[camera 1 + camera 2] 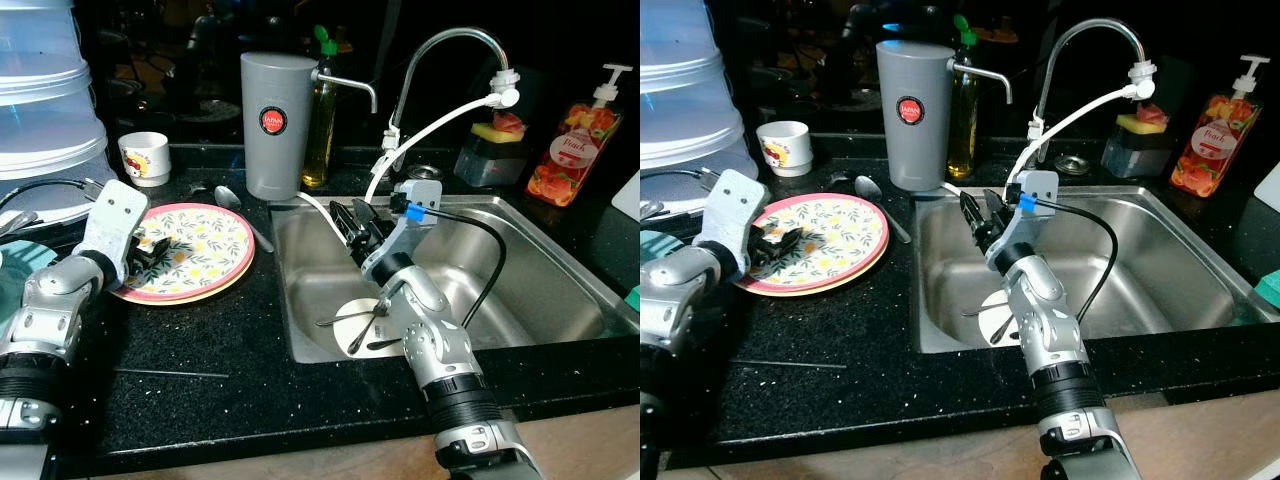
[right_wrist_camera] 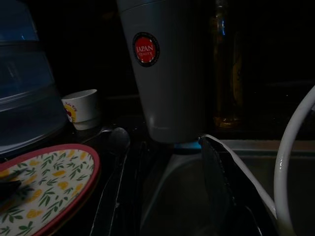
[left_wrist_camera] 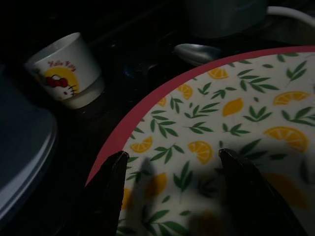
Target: Kitchen organization
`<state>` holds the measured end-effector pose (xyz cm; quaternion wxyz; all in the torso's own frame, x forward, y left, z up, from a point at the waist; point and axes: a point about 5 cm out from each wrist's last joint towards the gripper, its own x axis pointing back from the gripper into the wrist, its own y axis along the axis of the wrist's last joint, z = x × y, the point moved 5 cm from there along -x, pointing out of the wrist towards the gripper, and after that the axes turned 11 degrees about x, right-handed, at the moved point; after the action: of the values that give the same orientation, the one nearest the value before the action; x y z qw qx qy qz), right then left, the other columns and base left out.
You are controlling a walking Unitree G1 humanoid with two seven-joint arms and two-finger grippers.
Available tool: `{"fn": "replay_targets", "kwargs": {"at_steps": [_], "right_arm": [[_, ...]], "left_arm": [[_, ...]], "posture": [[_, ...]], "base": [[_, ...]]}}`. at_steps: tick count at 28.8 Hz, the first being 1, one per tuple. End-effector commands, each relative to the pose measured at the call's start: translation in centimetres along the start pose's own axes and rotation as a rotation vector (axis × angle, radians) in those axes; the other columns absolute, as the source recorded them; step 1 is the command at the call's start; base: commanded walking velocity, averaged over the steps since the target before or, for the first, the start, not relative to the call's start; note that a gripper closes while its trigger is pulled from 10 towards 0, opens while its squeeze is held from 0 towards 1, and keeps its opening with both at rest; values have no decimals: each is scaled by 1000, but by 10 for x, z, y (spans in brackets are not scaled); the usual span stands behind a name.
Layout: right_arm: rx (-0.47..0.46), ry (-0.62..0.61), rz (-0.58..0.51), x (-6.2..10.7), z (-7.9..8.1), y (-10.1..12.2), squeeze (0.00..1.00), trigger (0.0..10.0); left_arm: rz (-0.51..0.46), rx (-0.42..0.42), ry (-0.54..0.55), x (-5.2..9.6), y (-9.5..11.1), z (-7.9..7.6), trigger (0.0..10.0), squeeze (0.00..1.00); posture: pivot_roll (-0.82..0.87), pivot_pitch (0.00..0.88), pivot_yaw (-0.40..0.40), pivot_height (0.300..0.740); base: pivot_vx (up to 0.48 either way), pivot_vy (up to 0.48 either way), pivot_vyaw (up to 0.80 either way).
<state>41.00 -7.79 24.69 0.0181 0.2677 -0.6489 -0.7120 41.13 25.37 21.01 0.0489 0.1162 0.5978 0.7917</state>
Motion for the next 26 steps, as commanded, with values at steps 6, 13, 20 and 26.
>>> {"fn": "replay_targets", "kwargs": {"at_steps": [6,13,20,26], "right_arm": [[-24,-1,-13,-3,-2,7,0,10000],[-30,6,-13,-4,0,8,0,10000],[-34,10,-13,-5,0,8,0,10000],[-40,13,-17,-6,0,10,0,10000]], "left_arm": [[101,74,-326,3,-42,-65,10000,0],[113,160,-630,22,-40,-117,10000,0],[150,173,-772,35,-37,-136,10000,0],[20,103,-668,22,-13,-123,10000,0]], "posture": [[64,27,-70,740],[64,27,-70,740],[64,27,-70,740],[66,27,-71,740]], "base": [[0,0,0],[0,0,0],[0,0,0],[0,0,0]]}}
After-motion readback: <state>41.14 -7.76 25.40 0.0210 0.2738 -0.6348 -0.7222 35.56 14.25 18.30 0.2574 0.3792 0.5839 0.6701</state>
